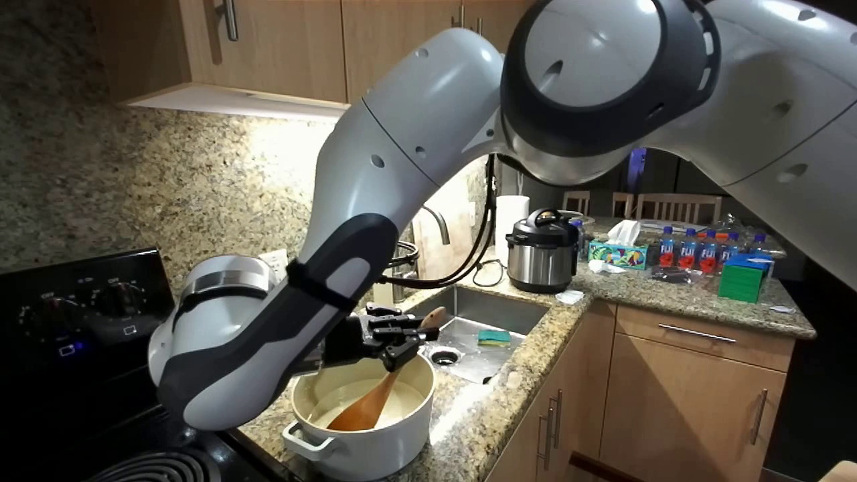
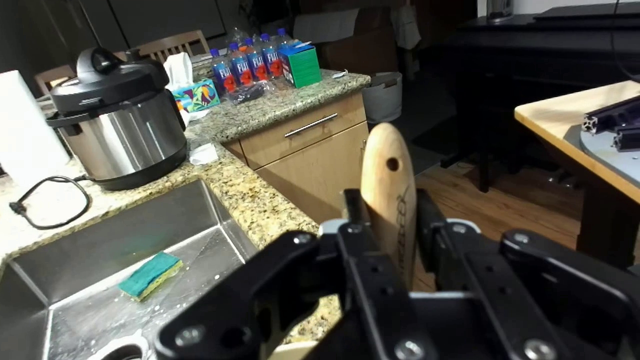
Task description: Use the wooden spoon to stir in the pot
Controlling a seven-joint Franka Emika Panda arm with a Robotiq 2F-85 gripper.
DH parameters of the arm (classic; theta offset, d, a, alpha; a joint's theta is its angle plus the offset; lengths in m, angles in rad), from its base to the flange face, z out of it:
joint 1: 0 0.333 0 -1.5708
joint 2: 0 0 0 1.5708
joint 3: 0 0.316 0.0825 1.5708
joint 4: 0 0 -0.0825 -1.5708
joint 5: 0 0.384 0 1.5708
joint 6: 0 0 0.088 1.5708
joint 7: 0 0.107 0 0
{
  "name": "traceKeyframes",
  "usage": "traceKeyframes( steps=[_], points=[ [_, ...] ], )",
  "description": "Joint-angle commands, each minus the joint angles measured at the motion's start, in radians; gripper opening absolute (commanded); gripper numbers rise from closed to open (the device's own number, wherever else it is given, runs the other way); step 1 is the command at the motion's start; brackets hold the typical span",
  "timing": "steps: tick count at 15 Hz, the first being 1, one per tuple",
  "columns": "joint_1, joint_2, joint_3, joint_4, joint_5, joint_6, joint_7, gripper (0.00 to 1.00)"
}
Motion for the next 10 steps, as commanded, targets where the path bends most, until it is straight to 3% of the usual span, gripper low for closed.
traceKeyframes(
  steps=[1,10],
  points=[
    [-0.038,-0.053,0.003,-0.050,0.011,-0.012,-0.030,0.09],
    [-0.021,0.044,-0.024,0.112,0.006,-0.086,-0.017,0.09]
  ],
)
